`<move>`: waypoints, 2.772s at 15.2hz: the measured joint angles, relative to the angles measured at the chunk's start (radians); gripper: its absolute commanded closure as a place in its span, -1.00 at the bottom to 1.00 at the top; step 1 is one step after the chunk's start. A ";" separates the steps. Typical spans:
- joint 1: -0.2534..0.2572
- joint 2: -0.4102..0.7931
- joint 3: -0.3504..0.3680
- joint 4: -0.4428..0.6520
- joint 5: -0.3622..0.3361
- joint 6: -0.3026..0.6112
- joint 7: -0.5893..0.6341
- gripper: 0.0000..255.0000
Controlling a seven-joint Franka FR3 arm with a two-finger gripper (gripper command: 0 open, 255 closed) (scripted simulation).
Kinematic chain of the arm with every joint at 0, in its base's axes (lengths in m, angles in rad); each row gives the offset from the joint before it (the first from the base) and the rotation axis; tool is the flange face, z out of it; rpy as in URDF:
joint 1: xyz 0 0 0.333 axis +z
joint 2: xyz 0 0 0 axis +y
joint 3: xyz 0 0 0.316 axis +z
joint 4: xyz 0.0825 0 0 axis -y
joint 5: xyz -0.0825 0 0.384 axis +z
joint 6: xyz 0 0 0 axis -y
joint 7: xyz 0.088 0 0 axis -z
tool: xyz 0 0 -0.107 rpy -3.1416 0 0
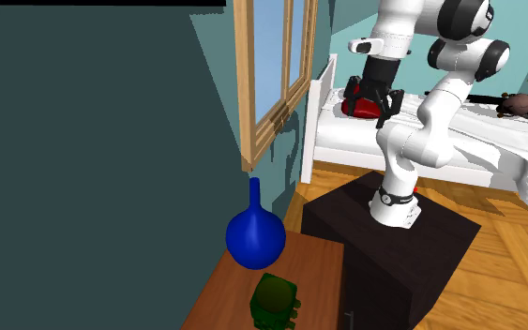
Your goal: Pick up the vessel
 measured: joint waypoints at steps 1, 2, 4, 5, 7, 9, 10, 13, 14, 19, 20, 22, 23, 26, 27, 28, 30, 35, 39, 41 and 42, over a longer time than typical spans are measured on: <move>0.000 0.000 0.000 0.000 0.000 0.000 0.000 -1.00; 0.000 0.012 -0.003 0.001 -0.002 0.012 -0.003 -1.00; -0.002 0.065 -0.017 0.019 -0.010 0.049 -0.018 -1.00; -0.004 0.092 -0.028 0.022 -0.016 0.075 -0.030 -1.00; -0.004 0.151 -0.036 0.033 -0.019 0.126 -0.038 -1.00; -0.005 0.218 -0.051 0.057 -0.025 0.174 -0.054 -1.00; -0.007 0.251 -0.061 0.075 -0.028 0.191 -0.067 -1.00; -0.007 0.360 -0.079 0.126 -0.029 0.255 -0.088 -1.00; -0.007 0.394 -0.086 0.147 -0.029 0.271 -0.097 -1.00; -0.008 0.575 -0.113 0.267 -0.018 0.341 -0.139 -1.00; -0.009 0.614 -0.119 0.294 -0.014 0.355 -0.150 -1.00; -0.010 0.693 -0.127 0.359 -0.004 0.373 -0.167 -1.00; -0.012 0.724 -0.131 0.383 0.000 0.381 -0.177 -1.00; -0.019 0.841 -0.142 0.484 0.019 0.403 -0.206 -1.00; -0.019 0.854 -0.143 0.491 0.021 0.409 -0.210 -1.00; -0.019 0.863 -0.143 0.489 0.022 0.420 -0.210 -1.00; -0.020 0.870 -0.143 0.470 0.023 0.446 -0.211 -1.00; -0.022 0.878 -0.145 0.422 0.024 0.502 -0.212 1.00; -0.021 0.878 -0.144 0.420 0.024 0.506 -0.212 1.00; -0.021 0.878 -0.144 0.420 0.024 0.506 -0.212 1.00; -0.021 0.878 -0.144 0.420 0.024 0.506 -0.212 1.00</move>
